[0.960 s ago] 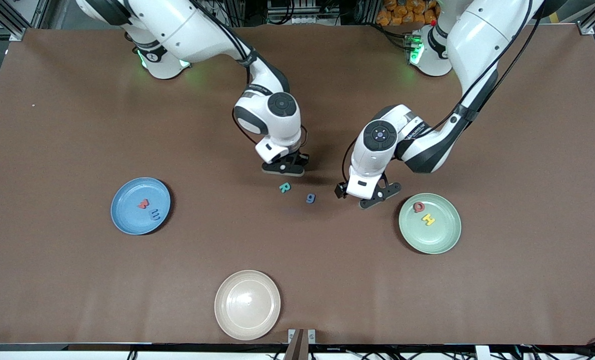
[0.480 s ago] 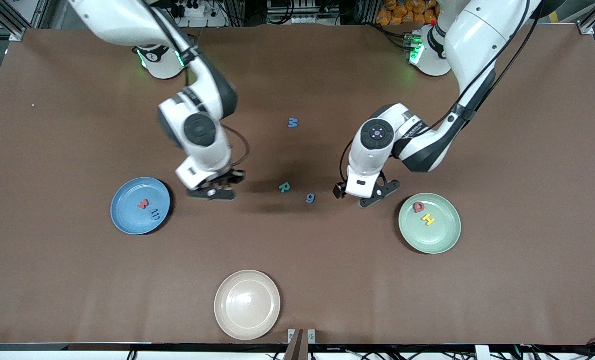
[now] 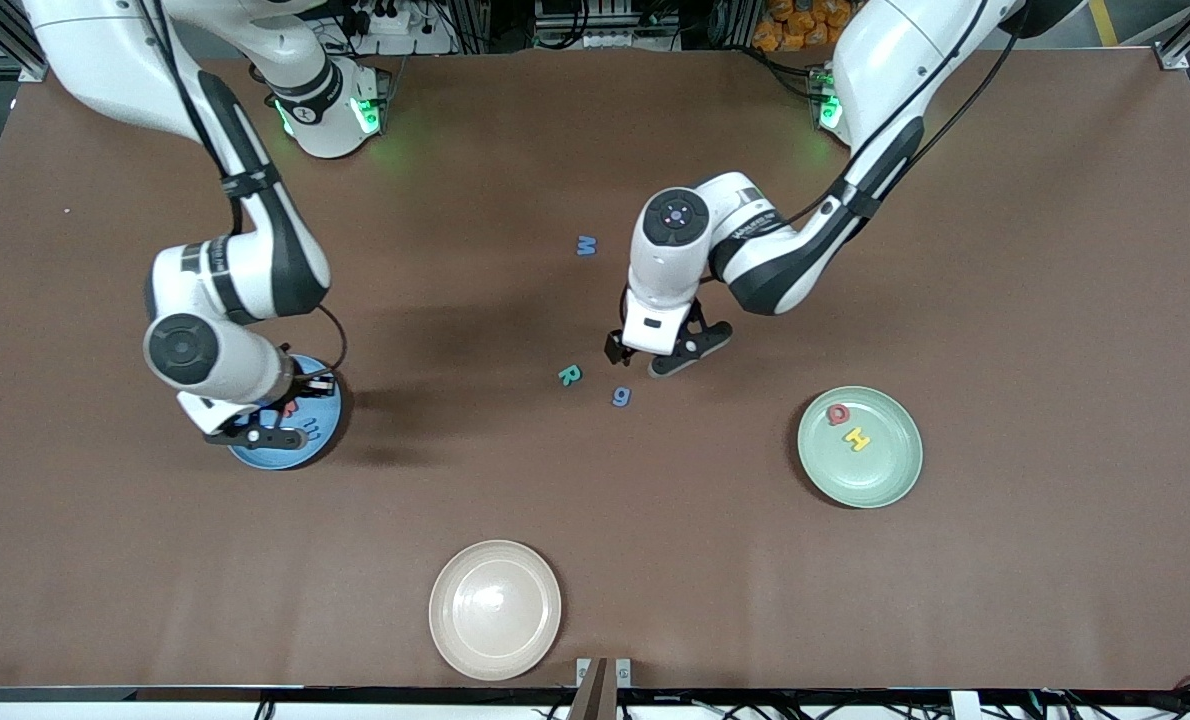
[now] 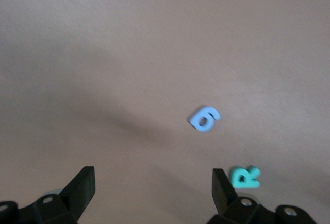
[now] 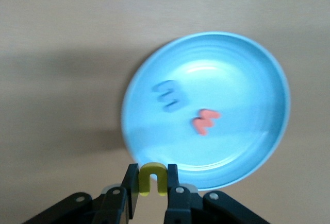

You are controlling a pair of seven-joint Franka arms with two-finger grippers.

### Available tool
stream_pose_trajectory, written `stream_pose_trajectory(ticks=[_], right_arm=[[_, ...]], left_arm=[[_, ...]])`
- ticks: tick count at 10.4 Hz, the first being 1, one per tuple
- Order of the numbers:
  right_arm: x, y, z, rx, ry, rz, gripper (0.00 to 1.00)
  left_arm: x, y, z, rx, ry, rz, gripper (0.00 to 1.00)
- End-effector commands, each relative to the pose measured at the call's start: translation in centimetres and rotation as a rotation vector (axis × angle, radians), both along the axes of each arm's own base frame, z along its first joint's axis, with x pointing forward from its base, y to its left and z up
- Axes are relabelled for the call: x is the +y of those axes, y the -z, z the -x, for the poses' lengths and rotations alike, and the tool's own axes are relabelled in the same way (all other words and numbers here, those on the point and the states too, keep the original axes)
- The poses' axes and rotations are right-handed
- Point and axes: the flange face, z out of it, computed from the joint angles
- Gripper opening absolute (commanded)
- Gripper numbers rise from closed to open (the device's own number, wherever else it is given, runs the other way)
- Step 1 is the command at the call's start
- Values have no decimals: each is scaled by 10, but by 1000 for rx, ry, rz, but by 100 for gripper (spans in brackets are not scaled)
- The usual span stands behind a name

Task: Sort upper and lower case letters into plates
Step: 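Drop the yellow u on the blue plate while the left gripper reaches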

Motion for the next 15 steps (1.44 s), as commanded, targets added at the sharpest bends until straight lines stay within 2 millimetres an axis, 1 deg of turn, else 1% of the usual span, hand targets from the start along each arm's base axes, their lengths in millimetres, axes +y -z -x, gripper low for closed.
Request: stream_pose_trajectory(ticks=[1, 2, 3, 4, 5, 6, 7, 8, 10, 11, 12, 13, 14, 15], right_arm=[[-19, 3, 3, 8, 0, -34, 34], [-18, 3, 2, 7, -2, -34, 81], [-12, -3, 2, -1, -5, -33, 100], [1, -10, -1, -10, -16, -36, 100], [13, -17, -5, -26, 5, -48, 100], [32, -26, -10, -50, 48, -65, 100], [60, -37, -14, -78, 101, -80, 100], [85, -46, -18, -101, 166, -89, 100], [127, -60, -28, -139, 268, -112, 100], [143, -68, -34, -153, 317, -129, 100], [149, -71, -38, -139, 346, -146, 100], [156, -76, -40, -132, 391, -183, 100], [158, -74, -39, -122, 426, -191, 100], [164, -74, -38, -121, 445, -189, 100]], left_arm=[[-15, 3, 0, 1, -37, 4, 100], [-20, -1, -1, -1, -65, 19, 100], [-35, 1, 5, 2, -81, 30, 100], [-49, 2, 20, 5, -56, 29, 100], [-63, 4, 39, 25, -75, 32, 100], [-81, 12, 66, 43, -86, 20, 100], [-94, 28, 88, 62, -58, 1, 100], [-101, 35, 98, 65, -25, -7, 100], [-111, 35, 114, 60, 36, -9, 100], [-111, 35, 116, 59, 60, -14, 100], [-111, 36, 117, 58, 135, -17, 100], [-109, 35, 115, 54, 211, -18, 100], [-103, 37, 111, 55, 266, -26, 100], [-102, 39, 114, 64, 270, -29, 100]])
